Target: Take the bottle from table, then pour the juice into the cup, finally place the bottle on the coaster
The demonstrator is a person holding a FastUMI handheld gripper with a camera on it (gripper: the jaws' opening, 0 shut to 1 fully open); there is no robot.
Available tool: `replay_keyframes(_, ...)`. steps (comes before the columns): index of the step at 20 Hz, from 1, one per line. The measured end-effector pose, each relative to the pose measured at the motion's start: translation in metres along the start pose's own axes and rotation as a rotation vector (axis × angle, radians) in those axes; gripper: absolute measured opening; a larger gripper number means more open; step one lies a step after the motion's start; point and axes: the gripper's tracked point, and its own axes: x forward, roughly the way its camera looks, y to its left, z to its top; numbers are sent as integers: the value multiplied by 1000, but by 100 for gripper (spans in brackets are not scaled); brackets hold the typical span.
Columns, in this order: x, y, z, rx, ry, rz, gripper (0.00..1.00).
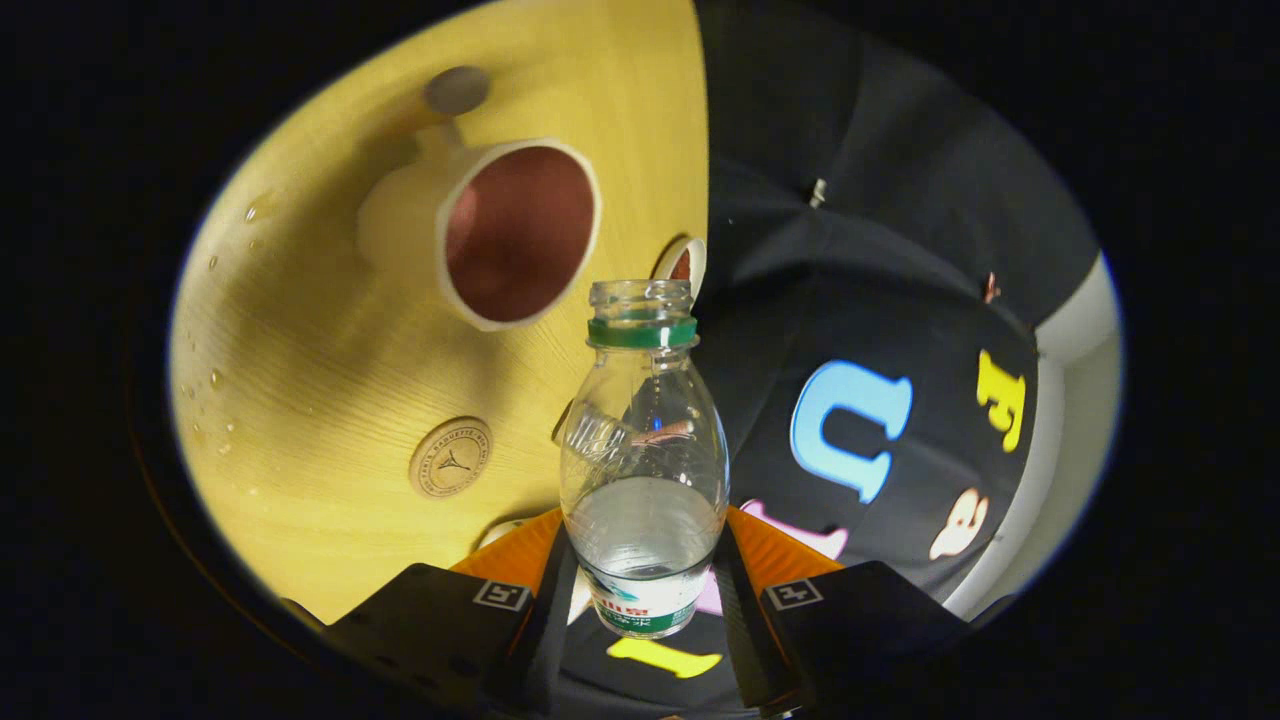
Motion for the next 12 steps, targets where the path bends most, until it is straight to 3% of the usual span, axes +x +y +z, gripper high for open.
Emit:
replay_keyframes(5, -22, -18, -20, 464, 44, 26, 70)
replay_keyframes(9, -31, -54, -30, 765, -7, -23, 70)
replay_keyframes(12, -31, -60, -39, 961, -25, -14, 70)
